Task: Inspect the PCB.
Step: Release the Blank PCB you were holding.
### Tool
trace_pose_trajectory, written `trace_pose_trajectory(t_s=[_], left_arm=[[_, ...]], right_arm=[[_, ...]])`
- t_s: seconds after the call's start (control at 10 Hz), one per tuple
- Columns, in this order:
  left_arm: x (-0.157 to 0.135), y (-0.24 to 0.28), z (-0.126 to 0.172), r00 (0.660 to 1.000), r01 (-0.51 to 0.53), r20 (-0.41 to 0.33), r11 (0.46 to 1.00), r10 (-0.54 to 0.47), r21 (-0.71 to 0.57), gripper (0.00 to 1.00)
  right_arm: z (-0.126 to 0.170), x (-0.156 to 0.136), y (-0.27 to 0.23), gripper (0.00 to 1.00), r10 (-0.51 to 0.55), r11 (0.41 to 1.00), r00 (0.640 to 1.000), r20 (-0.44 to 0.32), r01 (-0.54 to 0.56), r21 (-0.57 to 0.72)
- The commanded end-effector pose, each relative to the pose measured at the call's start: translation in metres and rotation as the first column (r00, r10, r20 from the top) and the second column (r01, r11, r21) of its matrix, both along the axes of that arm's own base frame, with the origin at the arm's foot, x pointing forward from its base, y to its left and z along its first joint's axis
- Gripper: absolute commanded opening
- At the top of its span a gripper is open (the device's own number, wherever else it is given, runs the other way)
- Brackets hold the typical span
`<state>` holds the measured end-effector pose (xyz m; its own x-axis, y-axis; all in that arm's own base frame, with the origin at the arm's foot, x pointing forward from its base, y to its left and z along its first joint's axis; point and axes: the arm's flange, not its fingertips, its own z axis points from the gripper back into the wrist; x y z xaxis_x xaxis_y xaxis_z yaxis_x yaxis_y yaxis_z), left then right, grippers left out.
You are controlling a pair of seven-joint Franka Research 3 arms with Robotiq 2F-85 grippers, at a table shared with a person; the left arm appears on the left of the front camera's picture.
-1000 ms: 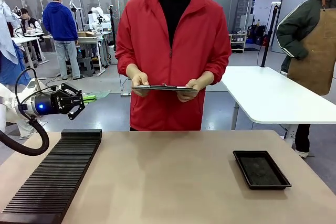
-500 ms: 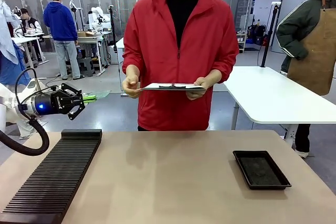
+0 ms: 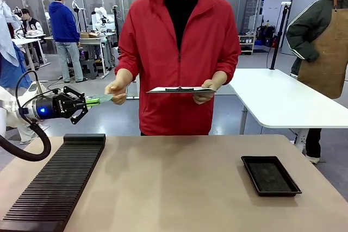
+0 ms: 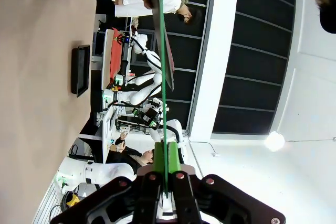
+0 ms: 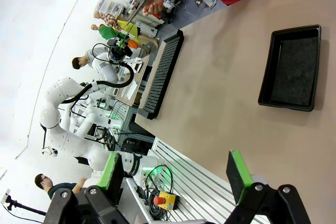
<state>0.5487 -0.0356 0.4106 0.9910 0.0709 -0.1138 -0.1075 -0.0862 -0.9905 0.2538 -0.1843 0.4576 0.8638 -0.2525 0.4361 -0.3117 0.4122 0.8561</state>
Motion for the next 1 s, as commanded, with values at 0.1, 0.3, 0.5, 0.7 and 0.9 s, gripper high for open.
trace_pose_trajectory(t_s=[0.1, 0.3, 0.5, 0.7, 0.9], left_arm=[[-0.0009, -0.0007, 0.0024, 1.000, 0.016, -0.010, 1.000, -0.016, -0.008, 0.03], [-0.0009, -0.0007, 0.0024, 1.000, 0.016, -0.010, 1.000, -0.016, -0.008, 0.03], [-0.0009, -0.0007, 0.0024, 1.000, 0.016, -0.010, 1.000, -0.016, -0.008, 0.03], [-0.0009, -0.0007, 0.0024, 1.000, 0.016, -0.010, 1.000, -0.016, -0.008, 0.03], [-0.0009, -0.0007, 0.0024, 1.000, 0.016, -0.010, 1.000, -0.016, -0.008, 0.03]], right_arm=[[0.0006, 0.0001, -0.0007, 1.00, 0.001, 1.000, 1.000, 0.020, -0.002, 0.007], [0.0006, 0.0001, -0.0007, 1.00, 0.001, 1.000, 1.000, 0.020, -0.002, 0.007], [0.0006, 0.0001, -0.0007, 1.00, 0.001, 1.000, 1.000, 0.020, -0.002, 0.007], [0.0006, 0.0001, -0.0007, 1.00, 0.001, 1.000, 1.000, 0.020, -0.002, 0.007], [0.0006, 0.0001, -0.0007, 1.00, 0.001, 1.000, 1.000, 0.020, -0.002, 0.007]])
